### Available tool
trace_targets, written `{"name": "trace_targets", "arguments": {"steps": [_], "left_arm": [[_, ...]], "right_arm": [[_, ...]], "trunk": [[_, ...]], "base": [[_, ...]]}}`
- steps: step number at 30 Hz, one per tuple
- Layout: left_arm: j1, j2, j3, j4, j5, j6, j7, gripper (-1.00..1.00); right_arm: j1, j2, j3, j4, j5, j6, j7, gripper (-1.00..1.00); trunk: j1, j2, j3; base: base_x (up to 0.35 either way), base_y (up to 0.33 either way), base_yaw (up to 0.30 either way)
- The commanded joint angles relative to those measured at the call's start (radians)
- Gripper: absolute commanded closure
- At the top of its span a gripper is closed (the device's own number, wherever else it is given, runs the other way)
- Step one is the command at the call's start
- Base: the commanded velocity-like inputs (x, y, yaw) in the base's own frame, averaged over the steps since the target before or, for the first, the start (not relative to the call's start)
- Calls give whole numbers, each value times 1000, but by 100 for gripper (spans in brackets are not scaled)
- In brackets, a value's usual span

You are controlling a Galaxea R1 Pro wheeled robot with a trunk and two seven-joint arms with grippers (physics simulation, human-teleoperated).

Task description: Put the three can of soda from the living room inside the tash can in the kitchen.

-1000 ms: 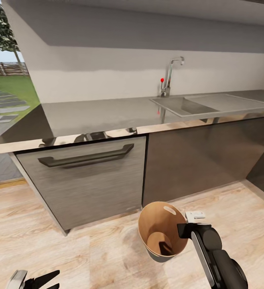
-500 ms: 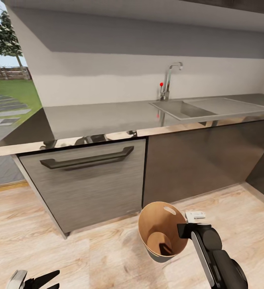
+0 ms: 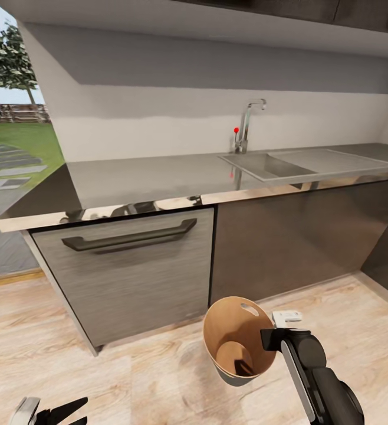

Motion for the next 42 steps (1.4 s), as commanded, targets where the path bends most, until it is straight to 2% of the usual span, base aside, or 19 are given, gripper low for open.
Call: {"name": "trace_targets", "arguments": {"steps": [1, 12, 22, 42], "left_arm": [[0, 0, 0, 0, 0, 0, 0, -100], [0, 0, -1, 0, 0, 0, 0, -100], [0, 0, -1, 0, 0, 0, 0, -100], [0, 0, 0, 0, 0, 0, 0, -100]], "right_arm": [[0, 0, 0, 0, -12, -1, 3, 100], [0, 0, 0, 1, -12, -1, 3, 100], [0, 0, 0, 1, -12, -1, 3, 100], [-1, 0, 0, 2, -11, -1, 3, 100]], "trunk": [[0, 0, 1], [0, 0, 4], [0, 0, 0], [0, 0, -3]], "base": [[0, 51, 0], [0, 236, 4], [-43, 313, 210], [-275, 218, 281]]}}
